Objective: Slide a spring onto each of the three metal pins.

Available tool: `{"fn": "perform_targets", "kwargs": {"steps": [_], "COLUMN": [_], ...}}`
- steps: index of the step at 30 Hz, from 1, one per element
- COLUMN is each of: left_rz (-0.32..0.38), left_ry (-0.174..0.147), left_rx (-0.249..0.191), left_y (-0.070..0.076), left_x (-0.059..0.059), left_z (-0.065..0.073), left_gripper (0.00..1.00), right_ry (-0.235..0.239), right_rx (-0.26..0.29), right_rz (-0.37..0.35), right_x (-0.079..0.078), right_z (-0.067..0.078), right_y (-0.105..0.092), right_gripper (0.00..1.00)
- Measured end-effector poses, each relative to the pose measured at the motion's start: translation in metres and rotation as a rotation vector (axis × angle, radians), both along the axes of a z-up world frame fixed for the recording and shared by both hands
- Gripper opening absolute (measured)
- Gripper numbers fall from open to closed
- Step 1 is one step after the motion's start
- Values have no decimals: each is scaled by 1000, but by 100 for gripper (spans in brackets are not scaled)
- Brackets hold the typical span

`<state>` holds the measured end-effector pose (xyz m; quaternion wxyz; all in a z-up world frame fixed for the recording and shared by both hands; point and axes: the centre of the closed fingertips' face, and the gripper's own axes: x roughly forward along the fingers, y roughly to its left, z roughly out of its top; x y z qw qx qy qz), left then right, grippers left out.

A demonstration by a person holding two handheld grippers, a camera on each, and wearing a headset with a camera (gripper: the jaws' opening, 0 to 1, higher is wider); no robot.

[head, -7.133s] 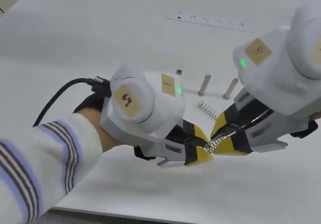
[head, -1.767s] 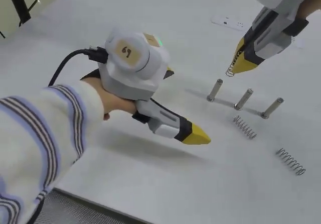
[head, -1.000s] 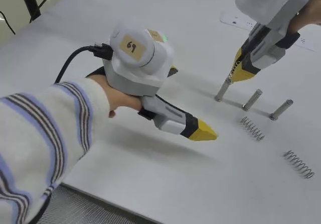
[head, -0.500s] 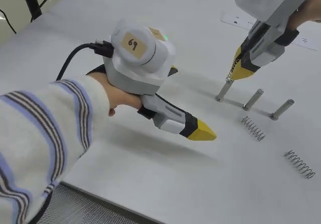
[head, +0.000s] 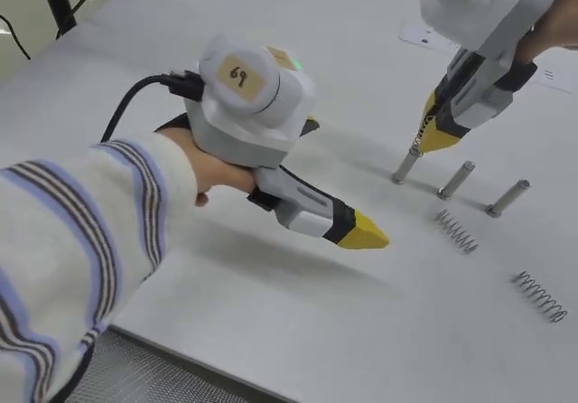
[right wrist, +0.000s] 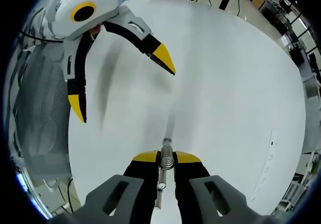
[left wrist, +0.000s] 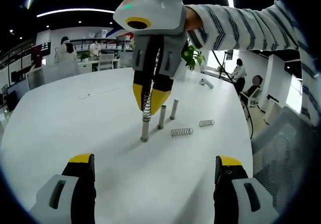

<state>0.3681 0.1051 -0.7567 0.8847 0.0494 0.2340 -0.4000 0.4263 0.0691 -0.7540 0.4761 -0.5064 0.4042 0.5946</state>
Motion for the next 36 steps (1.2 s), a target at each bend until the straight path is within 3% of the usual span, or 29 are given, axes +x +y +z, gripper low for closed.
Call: {"fn": "perform_targets", "kwargs": {"steps": [4, 17, 22, 31, 36], "left_rz": [-2, -5, -1, 1, 7], "left_ry": [5, 14, 32, 42, 32], "left_rx": [7, 16, 27, 35, 33], "left_y": [1, 6, 10, 14, 16], "left_x": [-1, 4, 5, 2, 1], "left_z": [-2, -3, -6, -8, -5], "left_gripper": [97, 96, 95, 95, 94], "right_ry": [-3, -9, -6, -3, -1], "right_rx": [4, -4, -15, -39, -28], "right_rz": [3, 15, 28, 52, 53], "right_x": [1, 3, 7, 6, 8], "right_z": [-2, -29, -37, -44, -47], "right_y": [1, 1, 3, 2, 2], "right_gripper": [8, 8, 8, 9, 9]}}
